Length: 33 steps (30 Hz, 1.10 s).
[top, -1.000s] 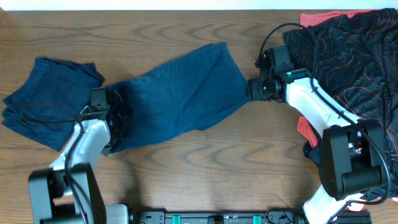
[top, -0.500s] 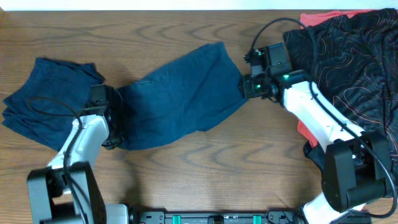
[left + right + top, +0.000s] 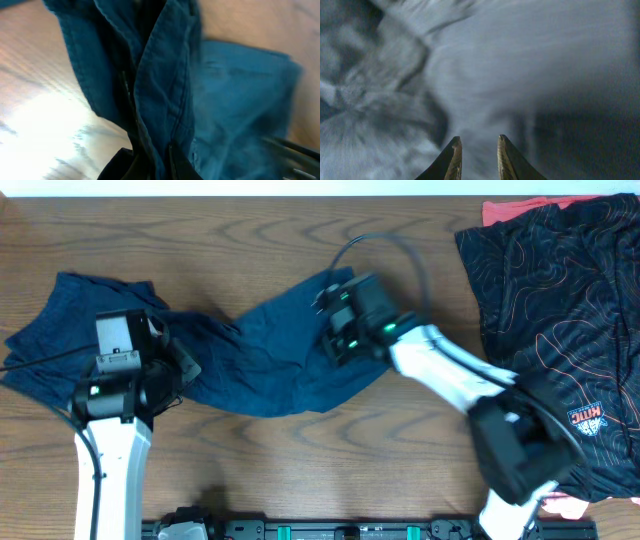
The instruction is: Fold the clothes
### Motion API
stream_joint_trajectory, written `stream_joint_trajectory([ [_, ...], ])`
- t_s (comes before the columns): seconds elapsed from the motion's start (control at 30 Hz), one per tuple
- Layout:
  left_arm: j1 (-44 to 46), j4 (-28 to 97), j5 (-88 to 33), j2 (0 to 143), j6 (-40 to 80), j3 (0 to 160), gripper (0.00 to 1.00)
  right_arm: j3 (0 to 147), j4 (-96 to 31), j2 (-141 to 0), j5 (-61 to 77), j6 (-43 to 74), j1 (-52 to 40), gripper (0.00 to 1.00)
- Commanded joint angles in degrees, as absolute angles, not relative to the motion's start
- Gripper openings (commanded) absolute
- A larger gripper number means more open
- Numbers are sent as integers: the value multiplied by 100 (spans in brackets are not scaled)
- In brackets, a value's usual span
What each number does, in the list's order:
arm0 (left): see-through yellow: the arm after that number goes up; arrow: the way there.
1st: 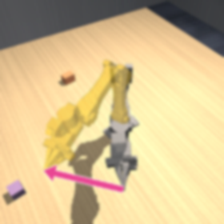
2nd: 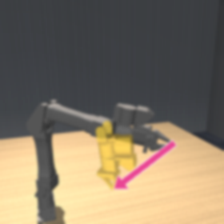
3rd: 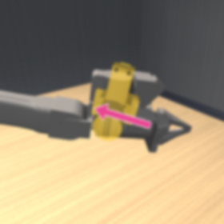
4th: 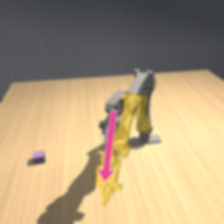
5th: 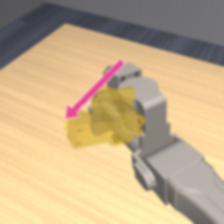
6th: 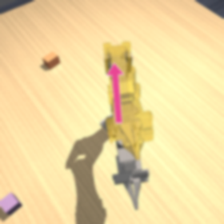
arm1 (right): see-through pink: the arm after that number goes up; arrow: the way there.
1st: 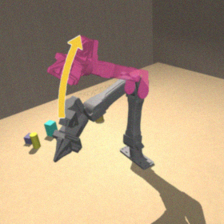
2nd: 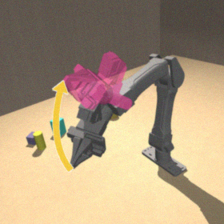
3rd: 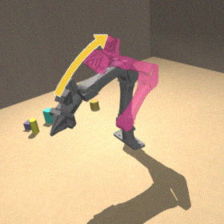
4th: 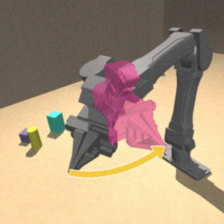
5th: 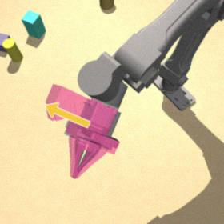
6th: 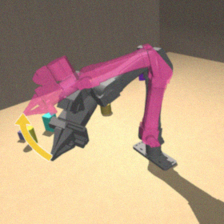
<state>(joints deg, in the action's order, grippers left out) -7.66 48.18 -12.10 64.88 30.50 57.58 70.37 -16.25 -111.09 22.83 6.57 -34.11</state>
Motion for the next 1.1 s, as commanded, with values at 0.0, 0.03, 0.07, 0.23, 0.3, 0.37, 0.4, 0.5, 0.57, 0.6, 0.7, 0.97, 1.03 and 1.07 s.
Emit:
stream_joint_trajectory([
  [0.0,-764,4718,-2012,6261,2915,5843,6,7085,-1282,-11649,3264,805,-4010,23],
  [0.03,-764,4672,-2178,6230,2915,5843,6,7085,-1133,-11780,3323,858,-4154,23],
  [0.07,-764,4613,-2370,6208,2915,5843,6,7085,-991,-11893,3330,926,-4298,23],
  [0.23,-690,4228,-3264,6200,2917,5841,6,7089,-257,-12184,3326,1181,-4862,25],
  [0.3,-541,4128,-3395,6200,2917,5841,6,7146,-97,-12169,3323,1201,-4915,29],
  [0.37,-342,4104,-3404,6200,2912,5841,6,7301,-161,-12125,3260,1219,-4840,31],
  [0.4,-239,4101,-3402,6204,2915,5841,6,7360,-244,-12084,3205,1221,-4779,31],
  [0.5,95,4099,-3382,6211,2910,5841,6,7570,-891,-11808,2668,1219,-4434,44],
  [0.57,290,4073,-3341,6217,2884,5841,6,7649,-1452,-11507,2209,1219,-4117,46],
  [0.6,379,4066,-3269,6222,2884,5841,6,7653,-1684,-11349,2001,1219,-3955,48],
  [0.7,670,4060,-3030,6292,2869,5839,6,7651,-2477,-10831,1323,1216,-3422,50],
  [0.97,1653,3656,-3020,6919,2873,5835,6,7651,-4370,-10145,78,1216,-2040,52],
  [1.03,1927,3398,-3020,7124,2873,5835,6,7636,-4792,-10171,-73,1219,-1763,51],
  [1.07,2029,3275,-3020,7199,2877,5835,6,7609,-5033,-10195,-132,1219,-1621,51],
])
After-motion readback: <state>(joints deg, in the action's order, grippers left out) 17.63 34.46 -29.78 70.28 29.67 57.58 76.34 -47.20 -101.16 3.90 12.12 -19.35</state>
